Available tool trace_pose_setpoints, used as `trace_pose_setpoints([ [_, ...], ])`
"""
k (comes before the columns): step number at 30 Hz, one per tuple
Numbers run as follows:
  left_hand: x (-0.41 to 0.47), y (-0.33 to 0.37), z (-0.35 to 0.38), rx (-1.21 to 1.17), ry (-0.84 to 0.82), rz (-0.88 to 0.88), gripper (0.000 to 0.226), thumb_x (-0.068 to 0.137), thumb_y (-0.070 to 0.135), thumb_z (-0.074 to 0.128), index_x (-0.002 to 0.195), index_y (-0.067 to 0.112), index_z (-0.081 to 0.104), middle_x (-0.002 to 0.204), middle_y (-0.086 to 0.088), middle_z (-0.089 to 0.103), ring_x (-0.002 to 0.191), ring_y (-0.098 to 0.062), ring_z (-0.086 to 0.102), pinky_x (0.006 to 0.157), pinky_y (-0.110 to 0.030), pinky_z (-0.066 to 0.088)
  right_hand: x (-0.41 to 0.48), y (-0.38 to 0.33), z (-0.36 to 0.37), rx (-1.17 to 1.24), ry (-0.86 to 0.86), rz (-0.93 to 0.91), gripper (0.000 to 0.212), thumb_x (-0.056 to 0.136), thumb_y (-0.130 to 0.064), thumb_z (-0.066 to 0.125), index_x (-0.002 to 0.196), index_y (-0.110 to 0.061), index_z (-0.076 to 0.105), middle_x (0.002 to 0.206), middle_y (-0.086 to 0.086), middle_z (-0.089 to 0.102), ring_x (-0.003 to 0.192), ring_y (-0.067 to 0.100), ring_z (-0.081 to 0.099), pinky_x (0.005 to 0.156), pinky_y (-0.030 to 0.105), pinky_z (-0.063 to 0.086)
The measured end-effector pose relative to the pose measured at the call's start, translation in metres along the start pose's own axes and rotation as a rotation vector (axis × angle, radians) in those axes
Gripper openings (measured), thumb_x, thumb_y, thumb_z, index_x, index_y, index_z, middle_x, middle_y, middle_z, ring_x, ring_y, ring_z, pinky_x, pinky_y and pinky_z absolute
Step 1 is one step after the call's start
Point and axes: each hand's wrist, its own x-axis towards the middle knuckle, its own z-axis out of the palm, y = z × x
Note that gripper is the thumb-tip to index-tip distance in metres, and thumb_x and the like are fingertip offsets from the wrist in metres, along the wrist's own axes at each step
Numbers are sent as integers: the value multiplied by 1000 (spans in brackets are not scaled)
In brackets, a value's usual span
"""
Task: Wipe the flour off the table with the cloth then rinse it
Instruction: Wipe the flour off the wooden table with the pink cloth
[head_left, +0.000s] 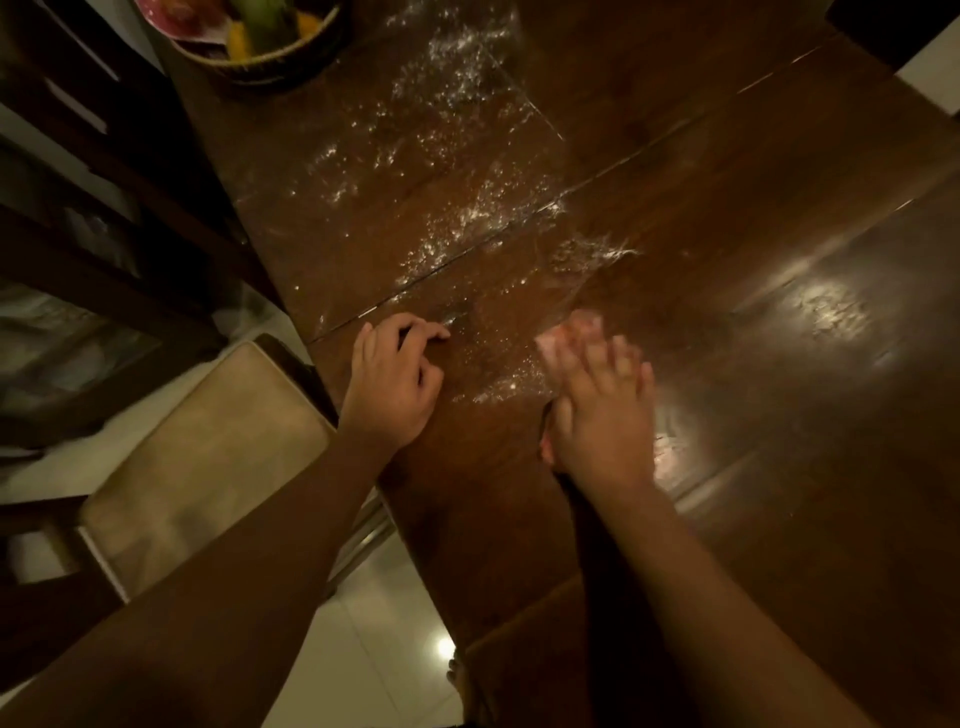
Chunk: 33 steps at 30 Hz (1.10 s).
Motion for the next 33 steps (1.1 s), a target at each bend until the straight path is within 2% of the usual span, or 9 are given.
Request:
trace_pose_setpoints([
  [6, 3, -1, 2, -48, 22, -29, 32, 90, 15, 52, 120, 24, 58, 122, 4, 50, 121, -14, 47, 113, -54, 27, -61, 13, 8, -104, -155, -555, 62, 95, -40, 43, 155, -40, 28, 165, -10, 23, 153, 20, 19, 120, 53, 15],
  [8, 2, 1, 1, -46, 24, -34, 32, 90, 14, 52, 120, 24, 58, 121, 4, 50, 120, -12, 46, 115, -53, 26, -49, 43, -1, -142, -136, -493, 56, 95, -42, 40, 151, -44, 34, 162, -12, 31, 152, 18, 23, 119, 56, 13],
  [10, 2, 2, 1, -36, 26, -31, 32, 90, 12, 52, 120, 23, 58, 121, 4, 51, 120, -12, 46, 115, -52, 26, -25, 62, -13, -92, -102, -260, 55, 97, -43, 32, 151, -46, 34, 163, -14, 27, 153, 17, 18, 120, 57, 9],
  [14, 2, 3, 0, -42, 24, -39, 33, 90, 11, 51, 120, 23, 58, 121, 5, 51, 121, -11, 45, 117, -50, 24, 1, 28, -8, 2, -8, -9, 63, 90, -38, 31, 153, -41, 32, 166, -6, 22, 154, 29, 13, 122, 58, 8],
  [18, 2, 2, 0, -36, 34, -29, 34, 89, 9, 52, 120, 20, 59, 122, 0, 53, 123, -15, 45, 116, -50, 26, -39, -24, 12, -45, -161, -476, 67, 89, -34, 48, 152, -43, 28, 166, -4, 20, 154, 30, 13, 122, 56, 10],
  [22, 3, 1, 1, 5, 20, -14, 35, 87, 12, 50, 121, 18, 59, 122, -3, 54, 124, -19, 46, 113, -53, 30, -52, 18, 6, -127, -215, -833, 61, 93, -37, 50, 150, -46, 31, 165, -12, 22, 153, 23, 20, 120, 53, 11],
  [26, 4, 1, 1, 2, 14, -6, 35, 87, 11, 50, 121, 18, 59, 122, -3, 54, 123, -19, 47, 111, -55, 31, -7, 61, -13, -28, -126, -448, 56, 96, -38, 38, 151, -46, 31, 165, -16, 20, 153, 22, 20, 121, 54, 8],
  [29, 3, -1, 1, -32, 27, -12, 35, 86, 9, 50, 120, 18, 58, 120, -2, 54, 120, -17, 48, 107, -55, 35, 15, 17, -5, -3, -4, -169, 60, 90, -37, 33, 150, -38, 40, 164, -5, 29, 152, 29, 20, 122, 53, 9],
  [33, 4, -3, 2, -57, 22, -19, 37, 85, 10, 48, 119, 17, 58, 121, -3, 55, 122, -18, 48, 109, -54, 33, -8, -34, 16, -41, -135, -524, 62, 89, -31, 46, 150, -38, 36, 163, -4, 28, 153, 30, 17, 122, 53, 9],
])
